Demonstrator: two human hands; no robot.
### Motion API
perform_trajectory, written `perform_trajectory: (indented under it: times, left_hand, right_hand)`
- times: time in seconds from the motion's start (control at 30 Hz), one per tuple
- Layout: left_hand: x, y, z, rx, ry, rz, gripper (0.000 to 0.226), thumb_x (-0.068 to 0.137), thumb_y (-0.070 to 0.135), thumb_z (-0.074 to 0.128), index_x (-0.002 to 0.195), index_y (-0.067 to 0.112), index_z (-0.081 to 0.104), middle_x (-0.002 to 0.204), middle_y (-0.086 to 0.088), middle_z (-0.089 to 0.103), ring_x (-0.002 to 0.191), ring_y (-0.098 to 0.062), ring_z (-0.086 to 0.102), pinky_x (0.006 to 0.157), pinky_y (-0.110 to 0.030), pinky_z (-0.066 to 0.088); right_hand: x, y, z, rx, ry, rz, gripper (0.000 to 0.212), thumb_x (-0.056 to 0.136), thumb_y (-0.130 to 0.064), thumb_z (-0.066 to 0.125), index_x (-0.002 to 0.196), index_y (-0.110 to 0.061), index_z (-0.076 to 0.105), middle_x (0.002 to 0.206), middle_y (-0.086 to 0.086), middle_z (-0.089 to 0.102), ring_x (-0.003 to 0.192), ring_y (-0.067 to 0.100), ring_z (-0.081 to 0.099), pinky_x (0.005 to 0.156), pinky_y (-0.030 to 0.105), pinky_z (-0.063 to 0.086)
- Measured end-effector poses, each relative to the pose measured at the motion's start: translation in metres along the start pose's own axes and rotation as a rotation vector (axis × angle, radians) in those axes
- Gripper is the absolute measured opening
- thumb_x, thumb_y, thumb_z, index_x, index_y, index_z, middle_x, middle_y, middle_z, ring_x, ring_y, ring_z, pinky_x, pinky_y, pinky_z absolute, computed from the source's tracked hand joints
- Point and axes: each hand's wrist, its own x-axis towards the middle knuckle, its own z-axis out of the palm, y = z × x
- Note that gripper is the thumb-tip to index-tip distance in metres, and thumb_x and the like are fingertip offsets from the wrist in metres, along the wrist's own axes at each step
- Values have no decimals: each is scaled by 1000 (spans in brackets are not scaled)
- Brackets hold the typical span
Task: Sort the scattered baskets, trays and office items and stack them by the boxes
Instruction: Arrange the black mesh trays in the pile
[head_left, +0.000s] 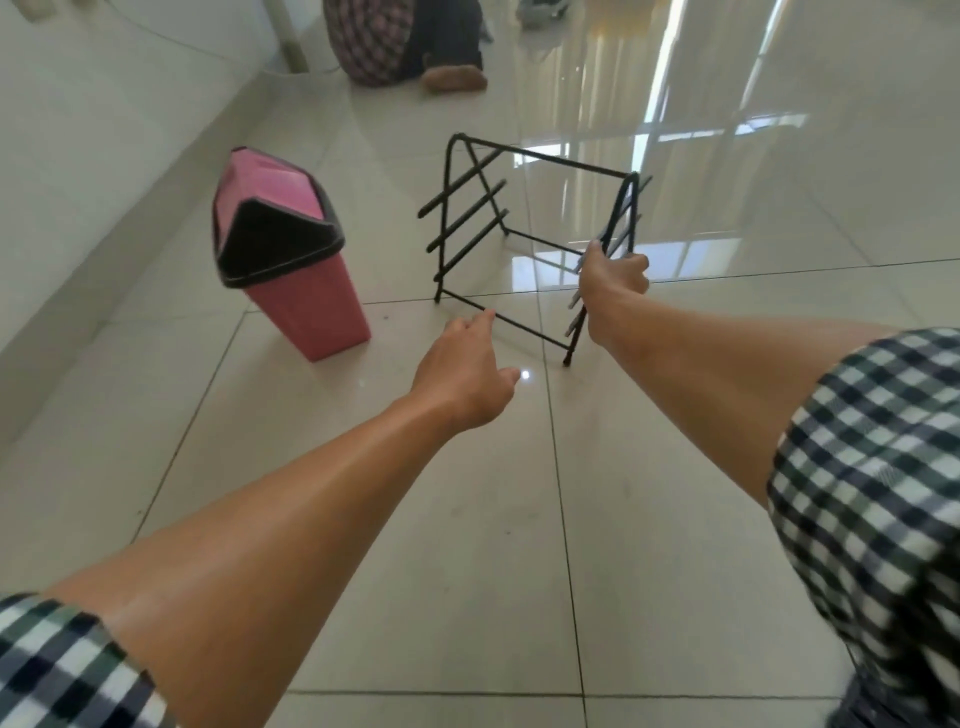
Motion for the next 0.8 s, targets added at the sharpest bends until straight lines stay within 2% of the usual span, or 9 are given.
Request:
perform_trajectory:
  times: [0.17,0.27,0.37,0.5,0.63,0.7,0.8]
  left_hand:
    - [30,31,20,-49,-39,40,78,96,36,64,159,23,20,160,-5,30,145,-24,33,114,-37,32]
    - [40,37,31,-71,-62,42,77,96,36,64,158,24,21,159,-5,32,144,-24,34,113,-37,33]
    - [49,40,38,-88,-75,26,75,97,36,63,158,23,22,158,-5,33,144,-24,35,113,-38,33]
    - [60,41,42,-117,-59,10,76,96,35,64,157,22,22,156,-7,34,141,-26,39,111,-38,36]
    - [73,47,40,-115,3,-40,80,94,32,67,156,16,20,156,-11,33,142,-29,38,111,-40,37]
    - [78,51,38,-91,-28,-48,73,96,32,65,154,15,25,152,-10,40,138,-30,42,108,-41,40]
    - [77,54,38,-21,-89,-25,41,101,34,56,138,19,47,129,-6,60,111,-25,58,93,-39,50]
  right_hand:
    - [22,-5,12,99,-74,-90,62,102,-48,49,154,-18,31,149,11,49,131,33,52,109,50,44]
    - [27,-7,20,92,-88,-120,58,102,-44,49,152,-19,34,142,10,56,123,32,58,105,49,48]
    - [33,-3,22,-20,-68,-157,51,103,-47,46,144,-18,43,130,8,62,117,29,60,101,46,49]
    - [31,22,15,-21,-27,-243,47,105,-55,30,117,-16,53,99,2,64,89,23,58,79,37,42]
    - [11,45,4,-140,48,-432,43,107,-46,27,109,-16,58,86,-1,61,87,23,57,78,36,37]
    - [0,50,0,-214,48,-531,44,108,-40,30,104,-13,64,89,6,68,86,24,58,75,32,34]
    - [-13,52,-14,-341,53,-646,40,107,-34,35,92,-13,66,88,9,71,77,21,53,70,30,31]
